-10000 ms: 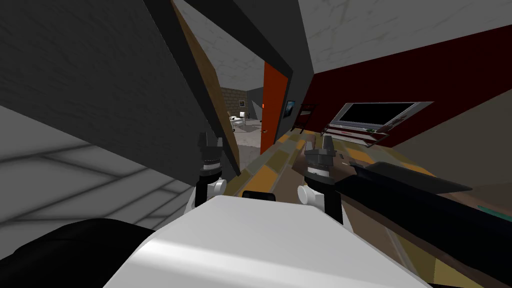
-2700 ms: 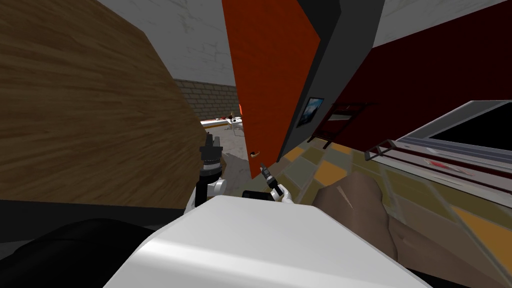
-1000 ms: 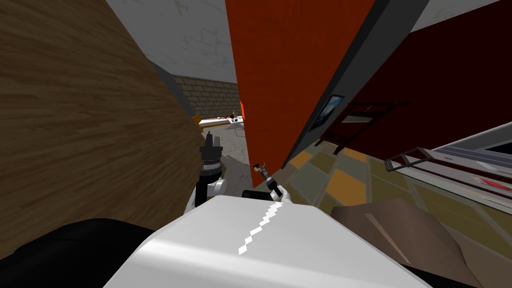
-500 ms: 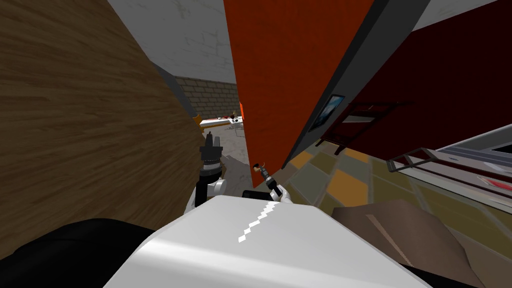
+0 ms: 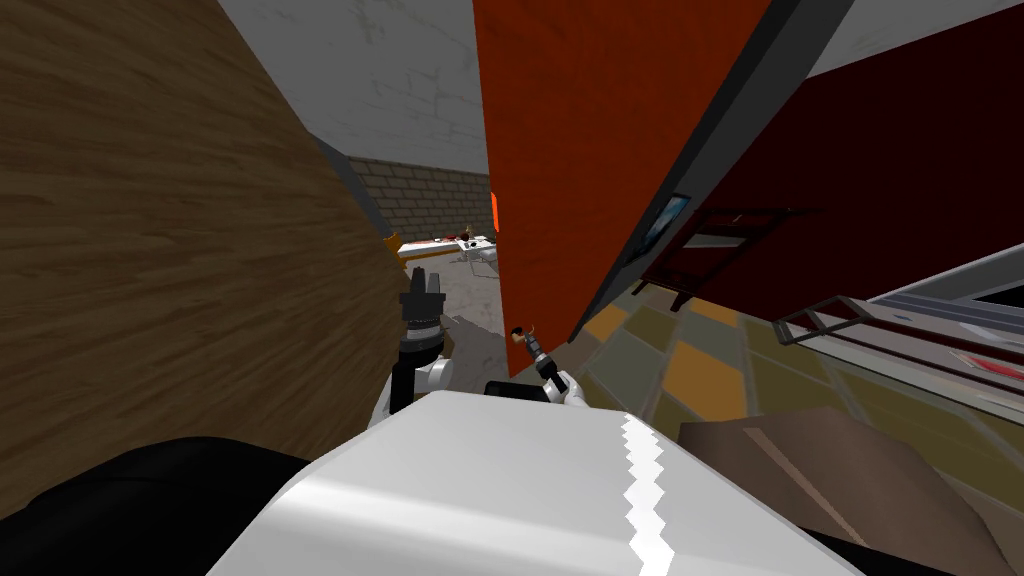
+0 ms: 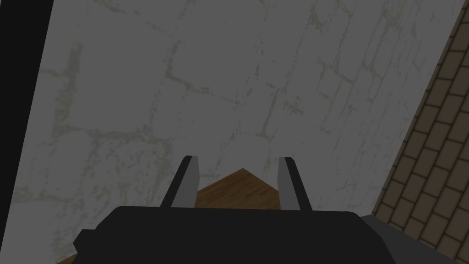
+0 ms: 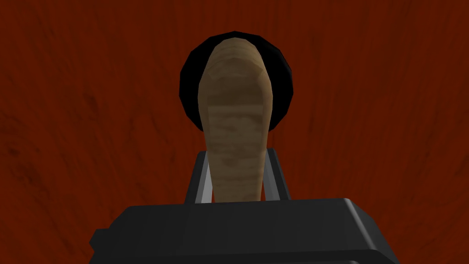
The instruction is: Push the door open
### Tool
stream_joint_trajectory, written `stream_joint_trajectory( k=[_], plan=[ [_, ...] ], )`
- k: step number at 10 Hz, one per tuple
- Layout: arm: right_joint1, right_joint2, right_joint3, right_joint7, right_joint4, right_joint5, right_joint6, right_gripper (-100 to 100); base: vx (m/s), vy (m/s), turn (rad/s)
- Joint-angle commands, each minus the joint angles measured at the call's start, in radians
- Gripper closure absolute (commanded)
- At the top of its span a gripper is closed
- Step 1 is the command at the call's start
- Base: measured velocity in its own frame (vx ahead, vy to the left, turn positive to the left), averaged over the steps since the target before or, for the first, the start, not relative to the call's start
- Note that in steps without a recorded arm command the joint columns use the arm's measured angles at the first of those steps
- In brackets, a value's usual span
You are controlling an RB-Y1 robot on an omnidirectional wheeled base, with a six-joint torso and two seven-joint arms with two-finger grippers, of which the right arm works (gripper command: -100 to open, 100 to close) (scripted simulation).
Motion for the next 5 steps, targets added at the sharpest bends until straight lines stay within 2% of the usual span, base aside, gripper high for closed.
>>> stream_joint_trajectory(
  k=[1,3,5],
  plan=[
    [-0.003,-0.009,-0.026,0.011,-0.012,-0.011,0.001,100,0.138,0.146,-0.031],
    [-0.003,-0.012,-0.042,0.019,-0.01,-0.019,0.003,100,0.138,0.11,-0.026],
    [-0.003,-0.012,-0.042,0.019,-0.01,-0.019,0.003,100,0.04,0.054,-0.007]
  ],
)
